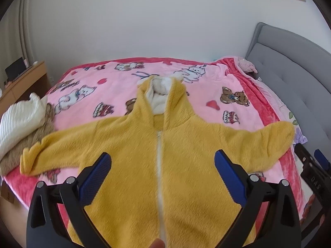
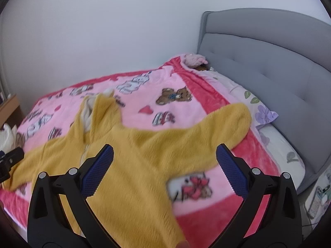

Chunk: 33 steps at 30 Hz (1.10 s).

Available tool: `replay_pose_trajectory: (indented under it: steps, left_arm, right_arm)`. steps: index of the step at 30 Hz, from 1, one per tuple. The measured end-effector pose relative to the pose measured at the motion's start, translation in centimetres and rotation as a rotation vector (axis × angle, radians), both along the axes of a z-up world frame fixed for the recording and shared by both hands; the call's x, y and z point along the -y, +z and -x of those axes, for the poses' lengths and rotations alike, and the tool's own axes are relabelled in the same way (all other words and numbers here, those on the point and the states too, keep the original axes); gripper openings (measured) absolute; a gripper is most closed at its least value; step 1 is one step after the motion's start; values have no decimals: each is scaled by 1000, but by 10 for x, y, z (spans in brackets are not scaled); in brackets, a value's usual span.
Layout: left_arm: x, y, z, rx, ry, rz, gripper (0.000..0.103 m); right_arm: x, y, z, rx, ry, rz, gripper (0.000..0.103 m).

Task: Fold large clothes
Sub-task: 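Grasp the yellow jacket's sleeve cuff with the right gripper and lift it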

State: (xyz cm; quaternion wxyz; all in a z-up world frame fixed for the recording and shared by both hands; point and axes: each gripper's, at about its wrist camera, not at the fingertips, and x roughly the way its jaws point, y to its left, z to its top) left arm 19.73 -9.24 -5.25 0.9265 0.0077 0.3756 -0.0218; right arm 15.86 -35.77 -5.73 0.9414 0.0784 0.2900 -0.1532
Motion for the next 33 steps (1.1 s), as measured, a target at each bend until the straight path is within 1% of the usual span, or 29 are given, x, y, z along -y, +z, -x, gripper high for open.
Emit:
replay_pose_trajectory:
  steps: [2, 3, 6, 8, 9, 11, 13, 14, 15, 16, 17, 18, 19, 21, 22, 23, 24, 25, 26, 27, 28, 29, 30, 31, 33]
  left_arm:
    - [19, 8, -27, -22, -10, 12, 98]
    - [25, 11, -33, -27, -18, 23, 98]
    - [55, 13, -63, -47, -31, 27, 98]
    - [77, 9, -82, -63, -22, 48, 98]
    - [85, 6, -88, -72, -22, 59, 98]
    - [103, -2, -100, -94, -14, 79, 98]
    - [119, -12, -111, -111, 2, 79, 98]
    - [126, -16, -115, -119, 3, 74, 98]
    - [133, -21, -120, -124, -1, 65, 98]
    - [143, -29, -124, -132, 2, 43, 98]
    - [144, -33, -125, -138, 4, 37, 98]
    - [150, -37, -129, -149, 3, 30, 98]
    - [155, -42, -131, -165, 2, 20, 98]
    - [160, -46, -134, -173, 12, 10, 98]
    - [161, -46, -134, -173, 20, 9, 98]
    - [161, -46, -136, -175, 26, 8, 98]
    - [161, -46, -137, -178, 30, 9, 98]
    - [162, -46, -137, -181, 32, 9, 98]
    - [162, -46, -138, -181, 37, 6, 98]
    - [162, -46, -139, -182, 42, 3, 98]
    - [162, -45, -140, -185, 46, 1, 98]
    - [161, -45, -140, -186, 46, 4, 98]
    - [160, -44, -140, -184, 48, 5, 98]
    - [160, -43, -140, -179, 52, 4, 98]
    - [159, -43, -139, -174, 54, 1, 98]
  right_arm:
    - [35, 3, -25, -19, -59, 15, 95]
    - [51, 2, -35, -37, -77, 5, 95]
    - [119, -7, -67, -74, -133, -88, 95]
    - [170, -21, -87, -89, -148, -158, 95]
    - [188, -28, -94, -98, -152, -162, 95]
    - [237, -51, -119, -153, -178, -120, 95]
    - [277, -71, -142, -204, -179, -94, 95]
    - [293, -80, -151, -220, -174, -97, 95]
    - [315, -94, -165, -242, -157, -109, 95]
    - [329, -106, -175, -260, -141, -123, 95]
    - [343, -118, -185, -282, -124, -138, 93]
    - [357, -131, -194, -291, -114, -164, 88]
    - [367, -141, -201, -305, -95, -200, 87]
    - [376, -156, -211, -330, -69, -235, 86]
    - [377, -164, -216, -361, -57, -235, 84]
    - [375, -171, -219, -377, -38, -229, 82]
    - [373, -175, -220, -390, -19, -231, 73]
    - [372, -180, -222, -403, 3, -236, 54]
    - [370, -185, -223, -407, 29, -256, 47]
    - [367, -188, -221, -410, 38, -263, 44]
    - [365, -189, -221, -409, 44, -263, 38]
    - [362, -191, -220, -403, 67, -269, 37]
    - [361, -193, -220, -405, 75, -274, 31]
    - [359, -195, -220, -410, 84, -277, 23]
    - [357, -192, -217, -393, 96, -279, 16]
